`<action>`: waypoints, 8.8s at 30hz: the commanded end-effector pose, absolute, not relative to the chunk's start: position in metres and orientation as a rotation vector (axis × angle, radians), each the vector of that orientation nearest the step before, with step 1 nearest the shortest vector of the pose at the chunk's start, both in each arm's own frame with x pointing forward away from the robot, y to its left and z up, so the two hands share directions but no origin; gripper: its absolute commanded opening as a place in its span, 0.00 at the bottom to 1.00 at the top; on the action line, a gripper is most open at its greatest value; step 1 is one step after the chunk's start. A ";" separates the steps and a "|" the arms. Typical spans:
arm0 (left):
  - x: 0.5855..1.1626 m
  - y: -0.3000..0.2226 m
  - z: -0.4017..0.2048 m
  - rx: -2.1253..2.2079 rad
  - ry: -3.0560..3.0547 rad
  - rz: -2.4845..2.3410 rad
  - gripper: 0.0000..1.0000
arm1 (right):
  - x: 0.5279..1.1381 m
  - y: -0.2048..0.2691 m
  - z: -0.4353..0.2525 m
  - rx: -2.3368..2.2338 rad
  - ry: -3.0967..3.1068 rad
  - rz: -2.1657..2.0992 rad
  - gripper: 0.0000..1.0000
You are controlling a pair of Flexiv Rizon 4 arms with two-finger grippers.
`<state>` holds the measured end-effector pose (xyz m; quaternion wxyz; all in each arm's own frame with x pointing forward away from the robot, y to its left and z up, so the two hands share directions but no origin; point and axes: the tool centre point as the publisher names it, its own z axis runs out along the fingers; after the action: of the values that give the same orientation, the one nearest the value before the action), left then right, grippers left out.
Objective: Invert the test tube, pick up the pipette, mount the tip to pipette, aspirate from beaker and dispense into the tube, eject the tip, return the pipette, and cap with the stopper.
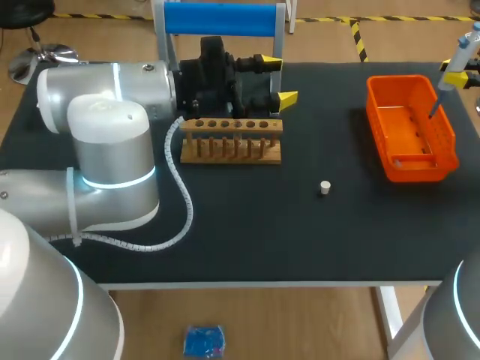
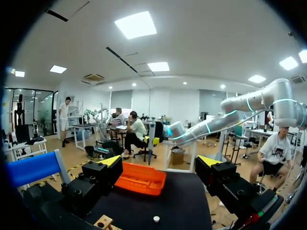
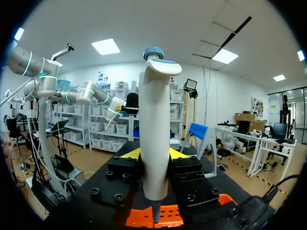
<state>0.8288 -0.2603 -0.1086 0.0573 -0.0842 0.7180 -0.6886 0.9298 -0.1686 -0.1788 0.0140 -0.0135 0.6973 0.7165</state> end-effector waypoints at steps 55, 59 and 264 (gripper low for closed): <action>0.828 -0.262 -0.109 -0.257 2.171 -2.089 1.00 | 0.807 0.035 -0.132 0.052 2.336 2.190 0.00; 0.828 -0.262 -0.109 -0.257 2.171 -2.089 1.00 | 0.802 0.050 -0.138 0.050 2.347 2.200 0.00; 0.853 -0.197 -0.099 -0.282 2.236 -1.966 0.00 | 1.077 0.163 -0.166 0.276 2.334 1.653 1.00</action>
<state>0.8522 -0.2267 -0.1095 0.0924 -0.1040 0.7332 -0.6657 1.0763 0.1638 -0.1668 0.1358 0.0960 0.8037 0.5713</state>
